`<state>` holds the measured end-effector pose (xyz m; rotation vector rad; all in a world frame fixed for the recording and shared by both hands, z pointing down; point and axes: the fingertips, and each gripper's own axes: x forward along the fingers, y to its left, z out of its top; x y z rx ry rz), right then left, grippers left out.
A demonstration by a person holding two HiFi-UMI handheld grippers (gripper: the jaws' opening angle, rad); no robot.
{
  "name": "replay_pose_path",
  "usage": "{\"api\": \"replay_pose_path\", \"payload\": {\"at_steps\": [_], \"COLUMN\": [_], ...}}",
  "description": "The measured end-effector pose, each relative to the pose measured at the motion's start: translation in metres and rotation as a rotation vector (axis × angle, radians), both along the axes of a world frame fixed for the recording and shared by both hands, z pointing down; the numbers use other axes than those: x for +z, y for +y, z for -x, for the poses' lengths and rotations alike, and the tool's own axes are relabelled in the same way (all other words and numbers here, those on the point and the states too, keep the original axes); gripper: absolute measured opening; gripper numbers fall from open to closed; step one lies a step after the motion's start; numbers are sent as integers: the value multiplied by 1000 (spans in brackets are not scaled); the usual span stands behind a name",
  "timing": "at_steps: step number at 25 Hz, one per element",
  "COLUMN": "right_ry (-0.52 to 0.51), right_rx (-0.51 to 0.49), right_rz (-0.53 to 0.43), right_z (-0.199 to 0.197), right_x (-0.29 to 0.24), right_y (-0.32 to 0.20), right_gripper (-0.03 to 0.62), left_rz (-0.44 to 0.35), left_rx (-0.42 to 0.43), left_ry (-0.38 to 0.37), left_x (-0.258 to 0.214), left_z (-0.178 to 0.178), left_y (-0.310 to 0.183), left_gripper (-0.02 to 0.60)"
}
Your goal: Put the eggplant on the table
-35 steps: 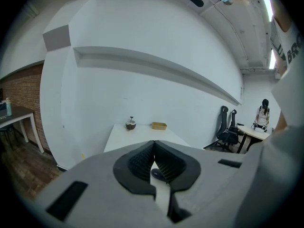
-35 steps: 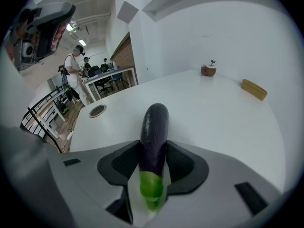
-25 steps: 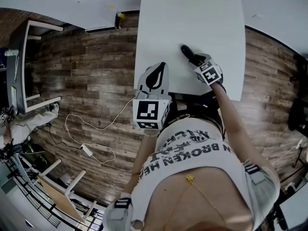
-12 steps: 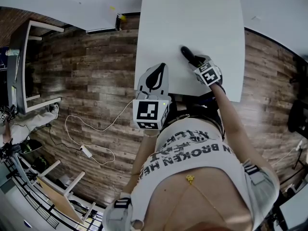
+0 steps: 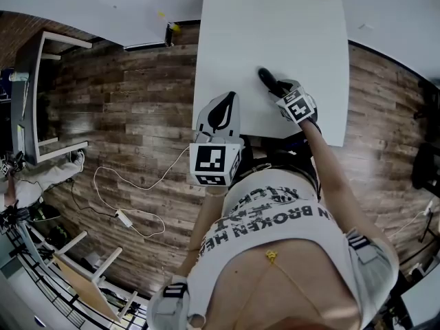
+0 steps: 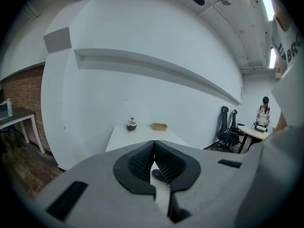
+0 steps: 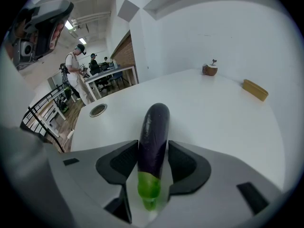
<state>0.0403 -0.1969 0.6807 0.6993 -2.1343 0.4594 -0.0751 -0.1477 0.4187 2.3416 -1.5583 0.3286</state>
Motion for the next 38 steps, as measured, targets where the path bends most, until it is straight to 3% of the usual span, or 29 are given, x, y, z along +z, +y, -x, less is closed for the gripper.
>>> {"api": "replay_pose_path", "payload": {"at_steps": [18, 25, 31, 38], "right_ry": [-41, -76, -83, -152], "right_rx": [-10, -25, -64, -90], "right_rz": [-28, -104, -216, -209], "right_z": [6, 4, -2, -3], "right_x": [-31, -66, -107, -134], "right_y": [-4, -13, -17, -3], "right_gripper": [233, 230, 95, 21], "left_rz": [-3, -15, -21, -26], "left_rx": [40, 62, 81, 107], "left_ry": [8, 8, 13, 24], "left_x": [-2, -3, -4, -4], "left_z": [-11, -15, -23, -33], "left_y": [-2, -7, -8, -9], "left_gripper": [6, 6, 6, 6]}}
